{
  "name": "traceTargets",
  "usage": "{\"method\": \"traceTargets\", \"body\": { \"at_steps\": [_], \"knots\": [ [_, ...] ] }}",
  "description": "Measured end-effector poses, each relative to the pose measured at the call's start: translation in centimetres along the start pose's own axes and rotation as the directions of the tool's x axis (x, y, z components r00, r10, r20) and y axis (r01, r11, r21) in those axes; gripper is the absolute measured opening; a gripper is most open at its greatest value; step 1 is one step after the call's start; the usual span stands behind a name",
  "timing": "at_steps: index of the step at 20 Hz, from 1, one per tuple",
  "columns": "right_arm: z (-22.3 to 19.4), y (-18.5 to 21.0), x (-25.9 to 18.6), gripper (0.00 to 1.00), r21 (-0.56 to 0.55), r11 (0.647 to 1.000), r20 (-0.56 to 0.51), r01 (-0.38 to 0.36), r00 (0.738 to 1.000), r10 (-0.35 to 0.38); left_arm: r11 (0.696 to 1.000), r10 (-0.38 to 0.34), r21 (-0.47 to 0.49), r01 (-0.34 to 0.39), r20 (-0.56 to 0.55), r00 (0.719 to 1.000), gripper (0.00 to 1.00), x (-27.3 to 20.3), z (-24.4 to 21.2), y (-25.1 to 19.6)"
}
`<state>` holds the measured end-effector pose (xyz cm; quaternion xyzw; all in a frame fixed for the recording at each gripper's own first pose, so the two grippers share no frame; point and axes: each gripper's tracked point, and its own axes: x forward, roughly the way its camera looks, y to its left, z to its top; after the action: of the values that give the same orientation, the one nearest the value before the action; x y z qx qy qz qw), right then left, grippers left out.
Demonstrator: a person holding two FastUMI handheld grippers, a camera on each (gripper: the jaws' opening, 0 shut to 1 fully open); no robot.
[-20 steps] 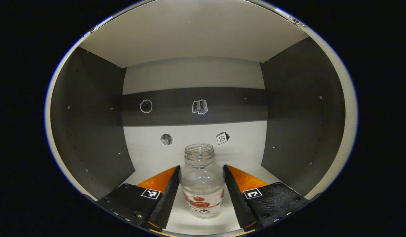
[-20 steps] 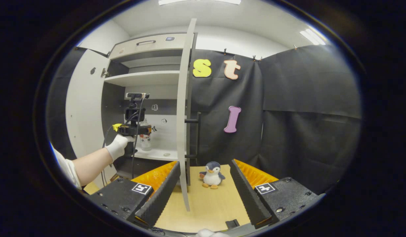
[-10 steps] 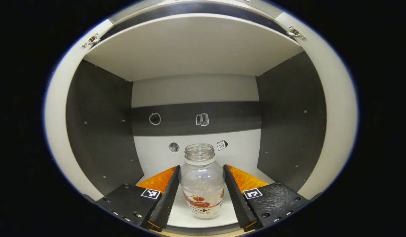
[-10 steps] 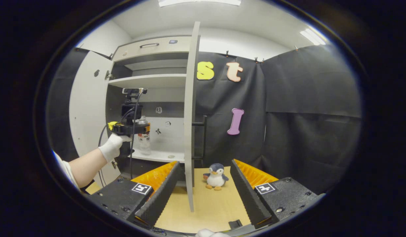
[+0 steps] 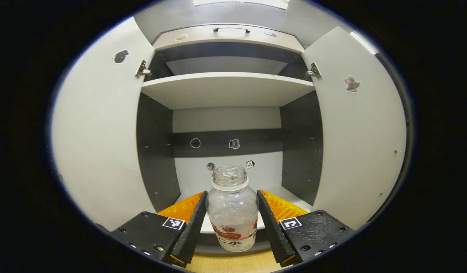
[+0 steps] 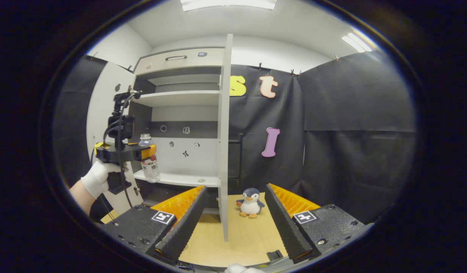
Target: Grasp the bottle in the cabinet with the left hand and place it on the coaster, then close the right door with the right hand and the left door with the left hand.
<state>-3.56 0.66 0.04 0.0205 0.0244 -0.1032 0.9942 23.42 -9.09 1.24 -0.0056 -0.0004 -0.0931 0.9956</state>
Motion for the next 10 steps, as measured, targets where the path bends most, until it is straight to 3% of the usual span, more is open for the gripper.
{"method": "traceTargets", "body": {
  "at_steps": [2, 5, 10],
  "knots": [
    [-0.4, -0.4, -0.6, 0.99, 0.002, 1.000, -0.002, 0.002, 1.000, -0.001, 1.000, -0.016, -0.002, 0.016, -0.011, 1.000, 0.79, -2.7, -1.4, -0.6],
    [-0.4, -1.3, -1.4, 0.99, 0.006, 1.000, 0.011, -0.003, 1.000, 0.003, 1.000, -0.015, 0.006, 0.016, -0.030, 0.999, 0.72, -5.7, -4.0, -1.1],
    [-1.4, -3.4, -1.9, 0.99, -0.002, 1.000, 0.001, -0.030, 1.000, 0.030, 1.000, -0.025, -0.010, 0.024, -0.091, 0.996, 0.76, -8.8, -10.4, -3.3]
  ]
}}
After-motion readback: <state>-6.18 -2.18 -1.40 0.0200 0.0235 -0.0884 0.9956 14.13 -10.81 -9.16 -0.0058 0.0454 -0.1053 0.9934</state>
